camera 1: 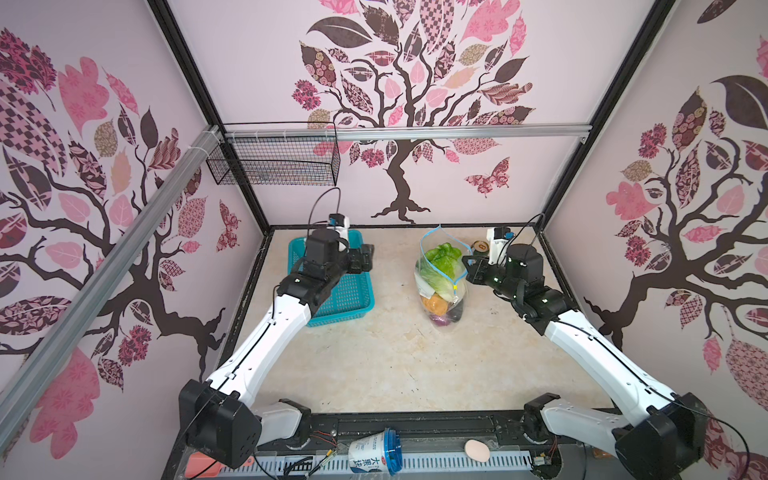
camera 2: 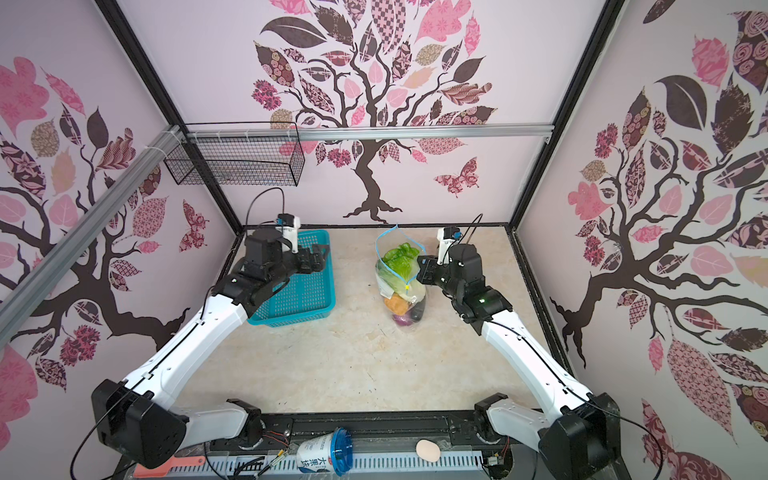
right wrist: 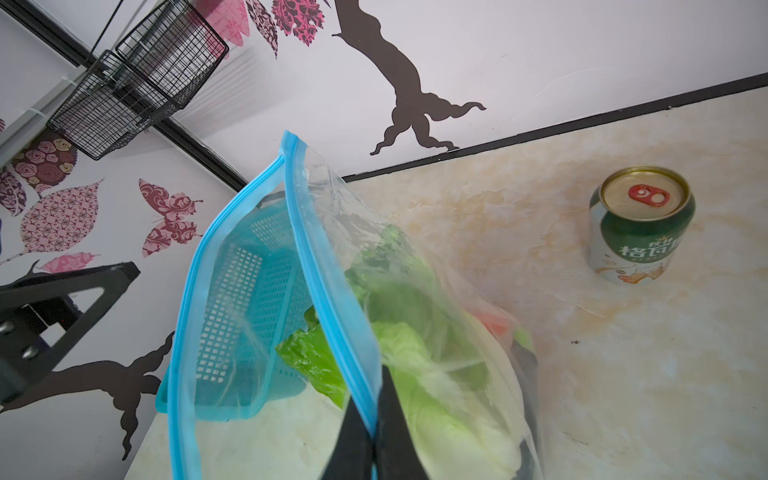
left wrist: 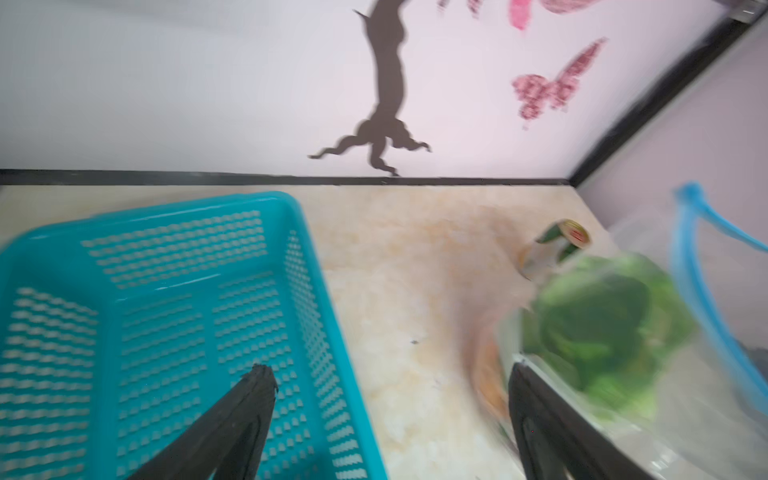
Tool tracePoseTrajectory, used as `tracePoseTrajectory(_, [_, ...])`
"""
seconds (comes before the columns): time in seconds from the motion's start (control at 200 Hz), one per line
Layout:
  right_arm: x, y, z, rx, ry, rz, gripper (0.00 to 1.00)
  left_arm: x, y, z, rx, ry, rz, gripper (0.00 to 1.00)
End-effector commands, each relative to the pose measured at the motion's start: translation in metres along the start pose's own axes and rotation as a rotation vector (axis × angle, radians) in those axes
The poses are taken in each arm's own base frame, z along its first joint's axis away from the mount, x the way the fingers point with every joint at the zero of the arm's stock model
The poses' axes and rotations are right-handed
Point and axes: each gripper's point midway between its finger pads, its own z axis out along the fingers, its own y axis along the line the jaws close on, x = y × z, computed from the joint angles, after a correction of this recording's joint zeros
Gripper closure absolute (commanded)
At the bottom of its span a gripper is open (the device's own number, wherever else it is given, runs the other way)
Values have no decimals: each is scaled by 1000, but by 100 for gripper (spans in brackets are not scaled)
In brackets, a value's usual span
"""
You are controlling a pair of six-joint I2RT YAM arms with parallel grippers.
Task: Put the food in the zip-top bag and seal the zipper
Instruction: 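Reach the left gripper to the yellow zipper slider and grasp it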
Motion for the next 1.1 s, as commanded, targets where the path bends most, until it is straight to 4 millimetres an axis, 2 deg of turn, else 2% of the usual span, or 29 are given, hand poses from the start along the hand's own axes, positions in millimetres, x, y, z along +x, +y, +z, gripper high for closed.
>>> tracePoseTrajectory(0.0, [-14,4,2,-2,-33,15,100,14,-48,3,151,-46,-64,11])
tracePoseTrajectory(0.15, [-12,4,4,-4,-21,25,100,40,-104,4,256,-112,-4,12])
tracePoseTrajectory(0.235, [-13,2,3,6,-29,31,100,57,-123,4,291,-141,27,13])
tracePoseTrajectory(0.32, [-13,0,4,16,-33,35,100,80,-132,6,327,-149,17,15])
tracePoseTrajectory(0.415, [-10,-3,6,22,-27,36,100,103,-152,0,379,-177,62,16])
tracePoseTrajectory(0.505, [-7,-4,7,21,-20,38,100,114,-167,-5,380,-208,123,15])
tracePoseTrajectory(0.615, [-5,-3,7,15,-15,40,100,114,-187,-5,407,-258,153,16])
tracePoseTrajectory(0.78, [-4,-3,3,10,-19,50,100,112,-211,19,405,-269,188,19])
tracePoseTrajectory(0.94, [-1,-3,0,7,-11,52,100,101,-220,33,381,-324,182,33])
tracePoseTrajectory(1.095, [-1,-2,-2,4,-10,52,100,90,-230,37,392,-345,176,46])
